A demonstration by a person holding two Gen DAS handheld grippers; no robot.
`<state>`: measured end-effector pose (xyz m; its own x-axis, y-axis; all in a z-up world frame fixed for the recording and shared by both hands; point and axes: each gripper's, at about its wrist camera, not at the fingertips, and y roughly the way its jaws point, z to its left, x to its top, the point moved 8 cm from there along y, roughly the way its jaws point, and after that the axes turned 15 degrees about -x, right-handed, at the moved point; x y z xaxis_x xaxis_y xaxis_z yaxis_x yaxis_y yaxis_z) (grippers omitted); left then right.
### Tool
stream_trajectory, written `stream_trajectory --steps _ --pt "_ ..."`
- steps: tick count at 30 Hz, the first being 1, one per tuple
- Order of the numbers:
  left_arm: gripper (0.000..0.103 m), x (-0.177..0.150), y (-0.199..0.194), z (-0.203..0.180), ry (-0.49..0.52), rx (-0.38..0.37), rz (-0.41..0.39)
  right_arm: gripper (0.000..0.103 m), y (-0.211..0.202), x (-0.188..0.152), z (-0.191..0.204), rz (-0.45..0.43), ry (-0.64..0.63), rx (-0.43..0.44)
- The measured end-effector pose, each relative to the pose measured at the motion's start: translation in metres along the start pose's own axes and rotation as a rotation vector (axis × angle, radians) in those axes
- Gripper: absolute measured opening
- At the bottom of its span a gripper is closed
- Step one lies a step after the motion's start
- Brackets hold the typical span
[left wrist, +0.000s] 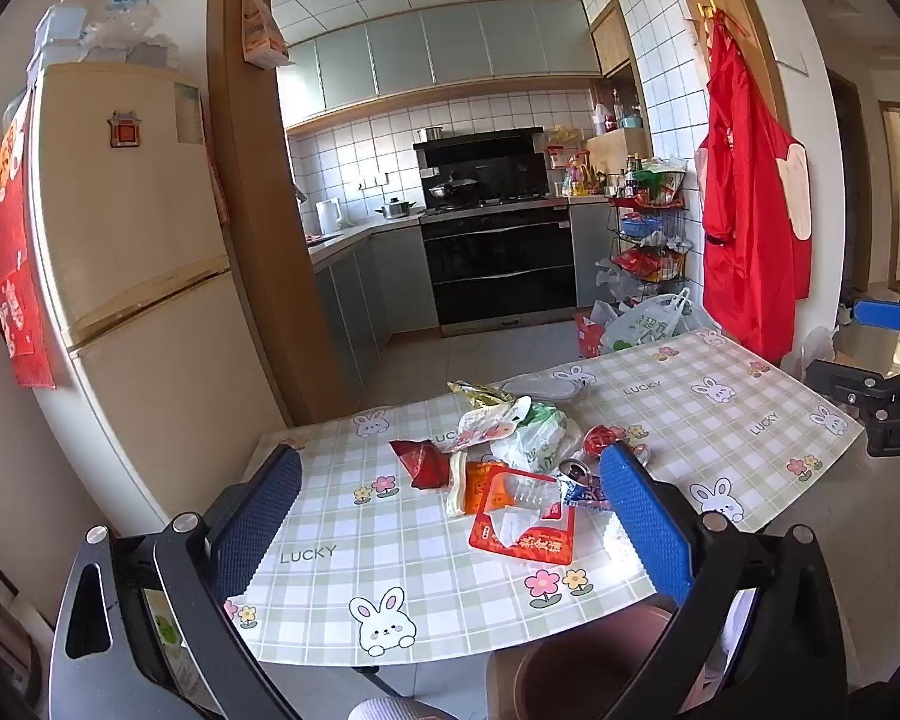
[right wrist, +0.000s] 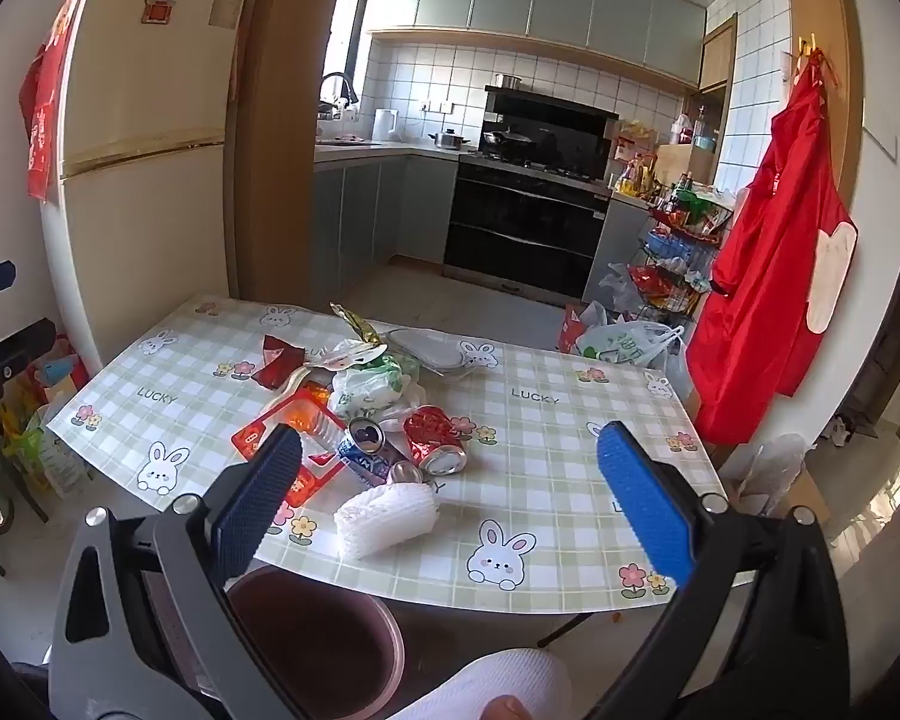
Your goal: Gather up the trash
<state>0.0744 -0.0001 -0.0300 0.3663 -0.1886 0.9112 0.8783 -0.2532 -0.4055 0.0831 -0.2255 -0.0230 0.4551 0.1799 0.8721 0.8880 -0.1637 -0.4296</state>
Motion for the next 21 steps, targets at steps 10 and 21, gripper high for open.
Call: stream_trajectory --steps 10,21 --pt "0.098 0.0 0.0 0.0 0.001 0.001 0.001 0.097 0.0004 0.0009 0.0011 0.004 0.001 0.001" --pt "0.098 0.0002 0.0001 0.0005 0.0 0.0 -0.001 0.097 0.0011 0.0021 0.0025 0.004 0.0 -0.002"
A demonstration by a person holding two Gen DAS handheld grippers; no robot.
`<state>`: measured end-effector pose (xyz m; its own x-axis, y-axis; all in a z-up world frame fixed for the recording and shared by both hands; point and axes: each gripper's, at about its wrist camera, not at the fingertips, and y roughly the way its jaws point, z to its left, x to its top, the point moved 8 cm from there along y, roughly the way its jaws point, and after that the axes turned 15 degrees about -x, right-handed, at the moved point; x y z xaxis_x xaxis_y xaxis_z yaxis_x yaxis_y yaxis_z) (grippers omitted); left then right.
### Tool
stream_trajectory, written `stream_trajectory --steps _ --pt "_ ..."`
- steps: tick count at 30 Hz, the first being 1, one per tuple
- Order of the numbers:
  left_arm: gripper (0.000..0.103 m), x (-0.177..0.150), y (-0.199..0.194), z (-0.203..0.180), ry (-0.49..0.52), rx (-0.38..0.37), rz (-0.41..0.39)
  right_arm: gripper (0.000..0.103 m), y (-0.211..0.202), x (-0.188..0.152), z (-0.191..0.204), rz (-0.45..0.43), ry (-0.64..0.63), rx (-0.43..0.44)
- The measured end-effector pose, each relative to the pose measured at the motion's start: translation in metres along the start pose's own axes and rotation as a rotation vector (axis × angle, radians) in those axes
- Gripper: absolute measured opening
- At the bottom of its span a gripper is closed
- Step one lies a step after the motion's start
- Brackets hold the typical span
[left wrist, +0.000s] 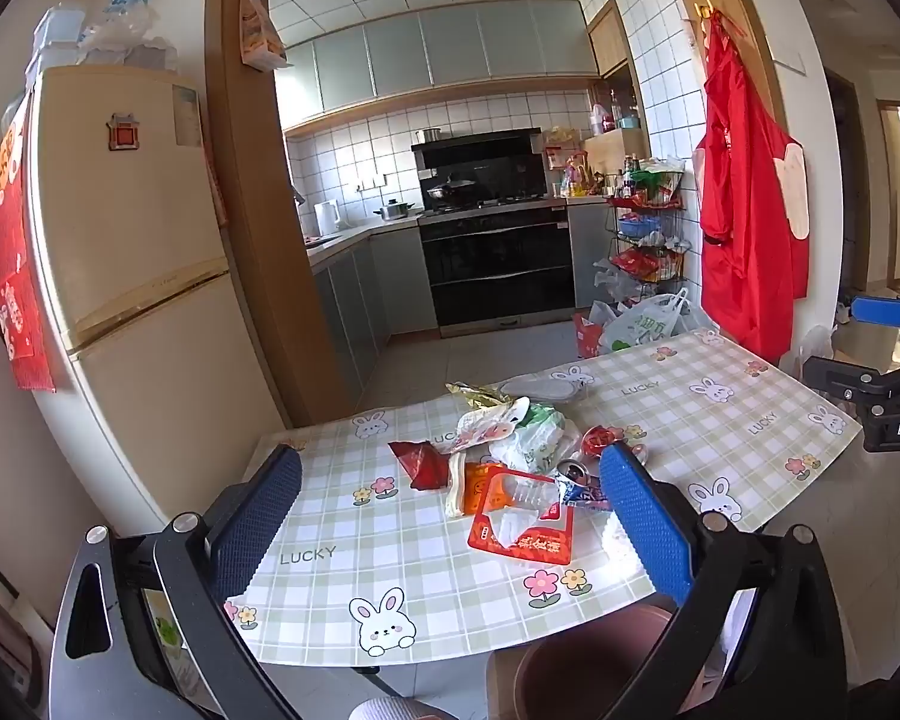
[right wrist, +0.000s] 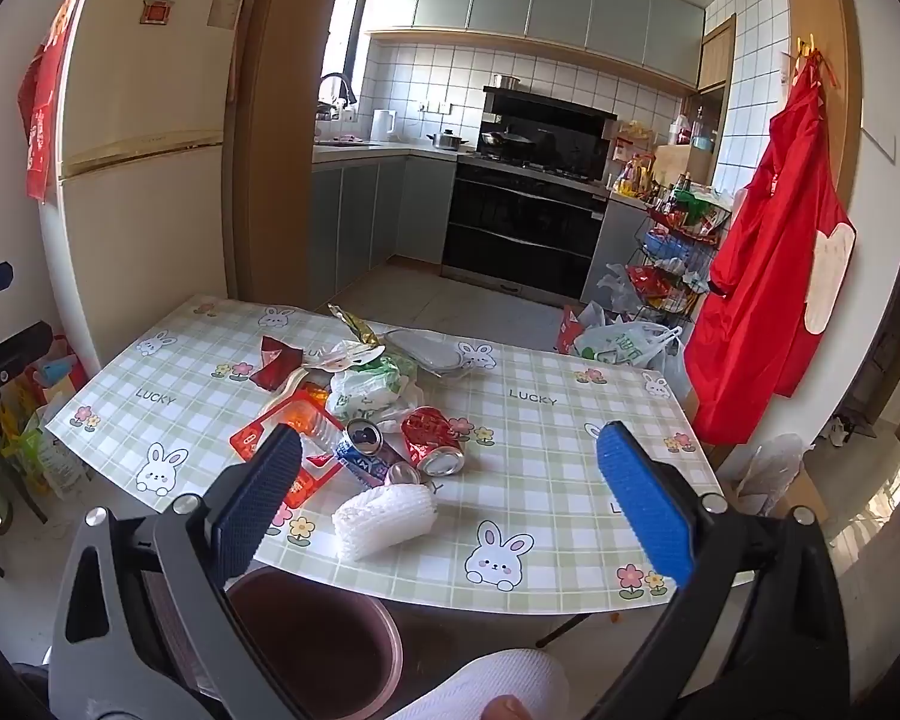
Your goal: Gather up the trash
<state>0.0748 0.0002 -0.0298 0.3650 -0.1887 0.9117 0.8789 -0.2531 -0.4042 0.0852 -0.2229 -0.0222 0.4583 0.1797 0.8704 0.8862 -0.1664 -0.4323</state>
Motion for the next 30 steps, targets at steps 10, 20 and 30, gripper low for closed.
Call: stream_trajectory --steps 10,20,30 --pt "0.098 0.0 0.0 0.0 0.002 0.001 -0.001 0.097 0.001 0.001 0.001 -0.001 -0.001 0.0" --pt "0.098 0.003 -0.004 -0.003 0.003 0.0 0.001 0.097 0.001 0.003 0.002 -0.001 -0.001 0.0" --pt "0.098 0.001 -0.004 -0.009 0.004 0.001 0.003 0.097 0.002 0.003 0.004 -0.001 -0.001 -0.001"
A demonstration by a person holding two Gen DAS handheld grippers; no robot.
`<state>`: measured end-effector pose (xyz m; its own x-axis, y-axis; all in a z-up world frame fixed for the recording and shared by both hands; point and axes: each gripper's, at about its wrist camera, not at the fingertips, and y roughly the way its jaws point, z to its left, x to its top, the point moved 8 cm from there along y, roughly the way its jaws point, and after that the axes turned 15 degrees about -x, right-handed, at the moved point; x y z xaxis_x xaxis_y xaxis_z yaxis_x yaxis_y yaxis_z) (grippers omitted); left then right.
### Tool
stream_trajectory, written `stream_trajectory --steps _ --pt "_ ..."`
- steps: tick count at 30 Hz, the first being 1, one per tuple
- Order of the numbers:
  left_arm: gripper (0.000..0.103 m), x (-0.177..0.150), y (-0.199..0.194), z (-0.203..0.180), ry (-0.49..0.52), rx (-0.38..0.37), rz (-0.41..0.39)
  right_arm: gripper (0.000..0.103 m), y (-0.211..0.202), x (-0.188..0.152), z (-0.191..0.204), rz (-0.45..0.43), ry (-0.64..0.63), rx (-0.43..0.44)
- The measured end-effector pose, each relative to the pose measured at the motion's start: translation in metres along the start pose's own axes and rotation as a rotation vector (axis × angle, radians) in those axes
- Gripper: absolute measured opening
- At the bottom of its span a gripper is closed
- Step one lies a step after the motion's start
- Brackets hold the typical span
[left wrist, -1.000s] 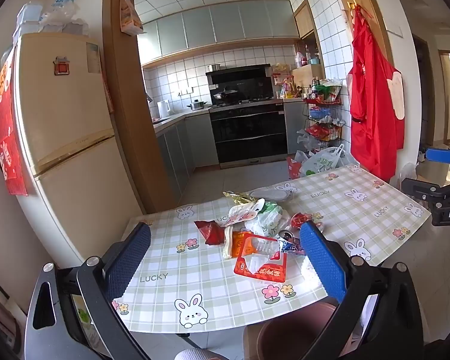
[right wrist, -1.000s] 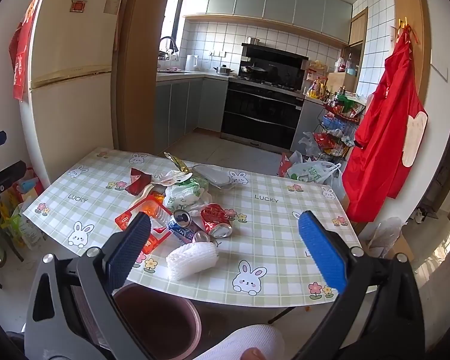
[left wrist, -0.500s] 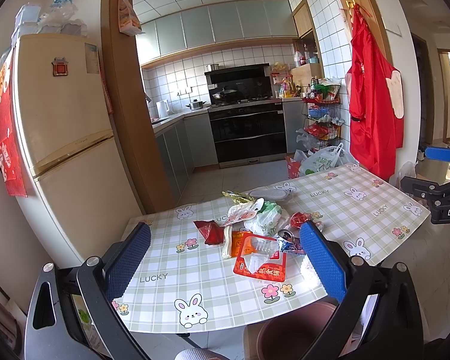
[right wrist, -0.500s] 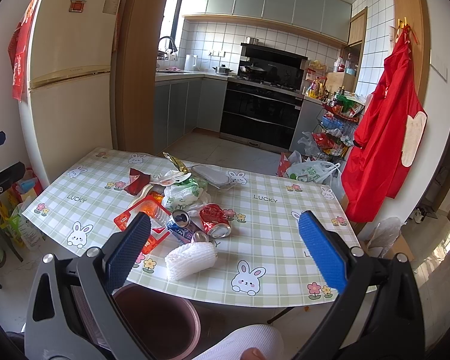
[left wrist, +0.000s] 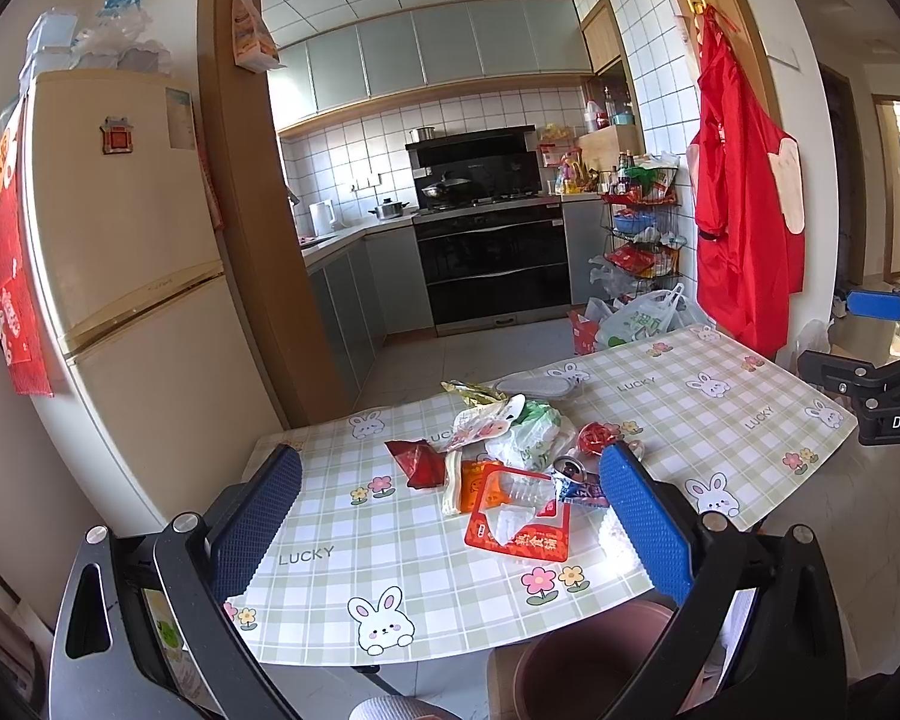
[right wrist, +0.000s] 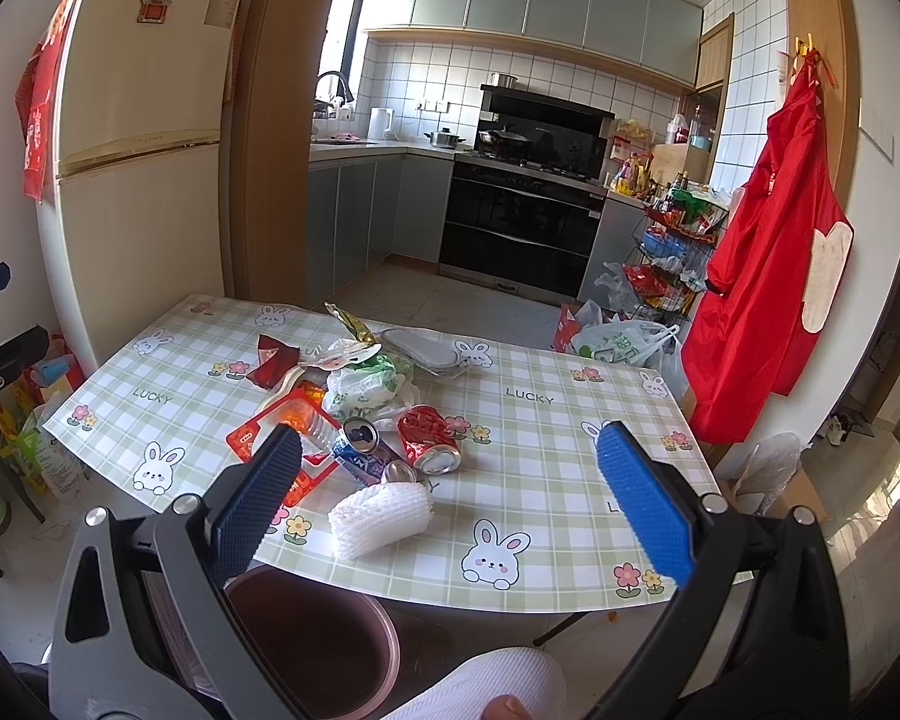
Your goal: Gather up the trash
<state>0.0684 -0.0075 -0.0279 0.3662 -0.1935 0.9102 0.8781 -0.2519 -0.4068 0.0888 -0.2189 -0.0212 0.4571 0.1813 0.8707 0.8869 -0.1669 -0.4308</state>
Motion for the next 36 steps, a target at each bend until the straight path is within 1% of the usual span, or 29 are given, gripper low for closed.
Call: stream_trajectory --steps 9,14,15,23,25,26,33,36 --pt "0.098 0.0 0.0 0.0 0.001 0.001 0.001 0.097 0.001 0.0 0.002 0.002 -0.001 -0.001" --pt "0.098 0.0 0.001 0.0 0.002 -0.001 0.001 0.097 -0.001 0.002 -0.004 0.004 0.001 -0.004" --pt "0.098 -0.004 0.0 -0.004 0.003 -0.001 0.002 0.097 -0.001 0.002 -0.005 0.005 0.001 -0.004" --pt "0.098 -0.006 -0.001 -0.007 0.001 0.0 0.004 0.097 0.0 0.001 -0.004 0.006 0.001 -0.004" --pt "0.098 -0.017 0.003 -0.013 0.003 -0.002 0.007 0.097 0.0 0.001 -0.005 0.006 0.0 -0.003" --pt "0.098 -0.017 0.003 -0.012 0.003 -0.002 0.007 0.097 0.004 -0.007 -0.002 0.006 0.0 -0.004" --pt "0.098 -0.019 0.005 -0.012 -0.001 -0.003 0.011 0.097 0.004 -0.004 0.0 0.008 0.0 -0.004" --pt "0.098 -0.022 0.008 -0.008 -0.018 -0.008 0.019 0.097 0.003 -0.01 -0.007 0.01 0.002 -0.008"
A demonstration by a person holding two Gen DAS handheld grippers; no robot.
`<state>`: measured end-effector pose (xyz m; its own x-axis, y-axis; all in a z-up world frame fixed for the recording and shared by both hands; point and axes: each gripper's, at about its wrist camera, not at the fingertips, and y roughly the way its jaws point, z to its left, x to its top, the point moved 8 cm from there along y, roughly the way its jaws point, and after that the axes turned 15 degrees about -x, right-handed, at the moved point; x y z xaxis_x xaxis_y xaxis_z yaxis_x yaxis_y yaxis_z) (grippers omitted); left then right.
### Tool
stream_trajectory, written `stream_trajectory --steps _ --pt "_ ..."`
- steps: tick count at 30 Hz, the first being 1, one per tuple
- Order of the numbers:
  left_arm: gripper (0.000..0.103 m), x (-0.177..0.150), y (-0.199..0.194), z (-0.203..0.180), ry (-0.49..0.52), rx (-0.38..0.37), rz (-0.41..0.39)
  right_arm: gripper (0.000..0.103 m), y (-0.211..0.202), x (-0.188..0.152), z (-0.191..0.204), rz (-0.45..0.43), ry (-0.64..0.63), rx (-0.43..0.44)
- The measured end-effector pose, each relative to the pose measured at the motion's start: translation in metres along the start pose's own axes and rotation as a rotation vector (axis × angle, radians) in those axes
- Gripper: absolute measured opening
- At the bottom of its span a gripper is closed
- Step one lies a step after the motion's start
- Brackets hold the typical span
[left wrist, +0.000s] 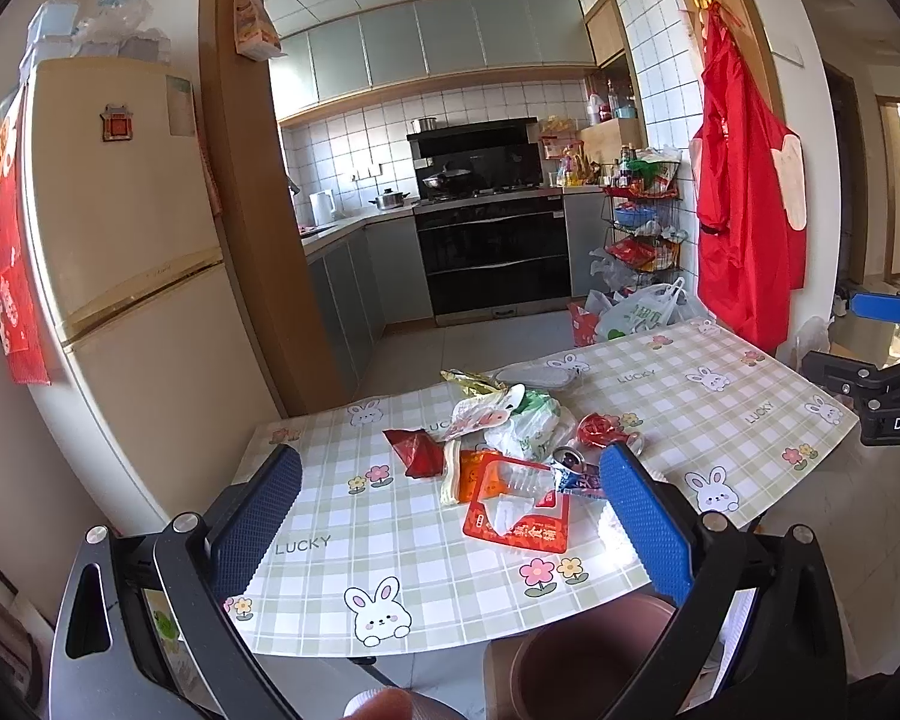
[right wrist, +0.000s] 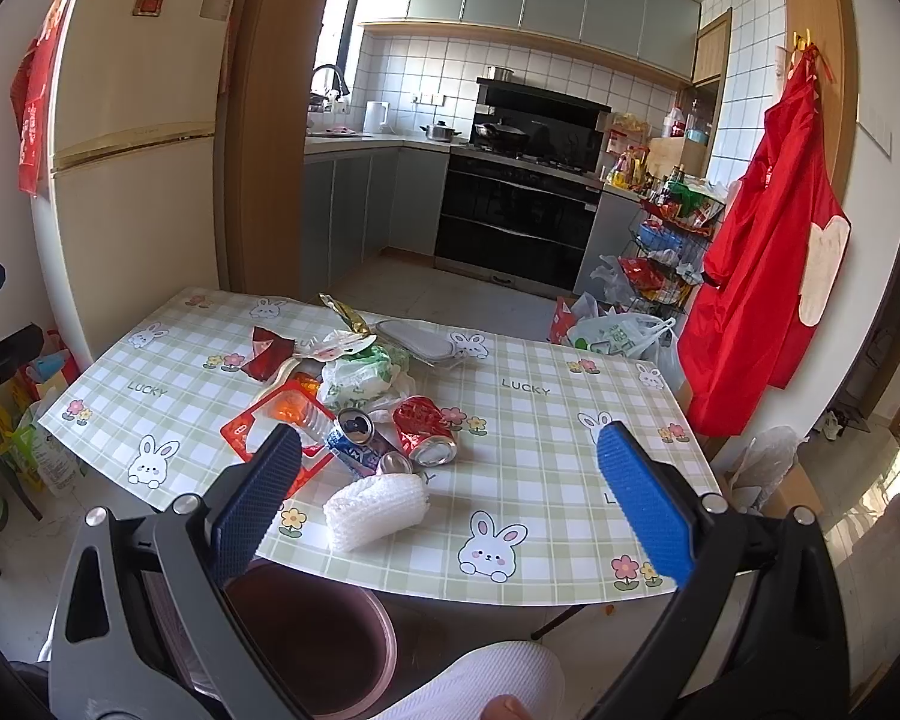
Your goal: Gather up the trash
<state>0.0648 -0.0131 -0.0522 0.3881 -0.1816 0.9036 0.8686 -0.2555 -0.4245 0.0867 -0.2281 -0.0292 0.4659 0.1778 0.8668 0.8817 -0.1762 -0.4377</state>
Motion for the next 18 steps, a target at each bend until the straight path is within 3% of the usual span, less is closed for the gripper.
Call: stream_trajectory --steps 6,9,13,18 --pt "0.098 -0.008 0.011 0.015 -0.12 -0.103 0.042 0.097 0.005 -0.008 -0.001 0.015 0.005 -0.006" --pt "0.098 -0.015 0.019 0.025 -0.138 -0.092 0.057 0.097 0.012 -0.012 0.002 0.02 0.015 -0.006" --pt "0.098 -0.029 0.031 0.04 -0.19 -0.091 0.072 0.097 0.03 -0.019 0.005 0.027 0.086 0.08" --pt "0.098 -0.047 0.055 0.054 -0.243 -0.107 0.104 0.097 0.067 -0.042 0.015 0.085 0.123 0.092"
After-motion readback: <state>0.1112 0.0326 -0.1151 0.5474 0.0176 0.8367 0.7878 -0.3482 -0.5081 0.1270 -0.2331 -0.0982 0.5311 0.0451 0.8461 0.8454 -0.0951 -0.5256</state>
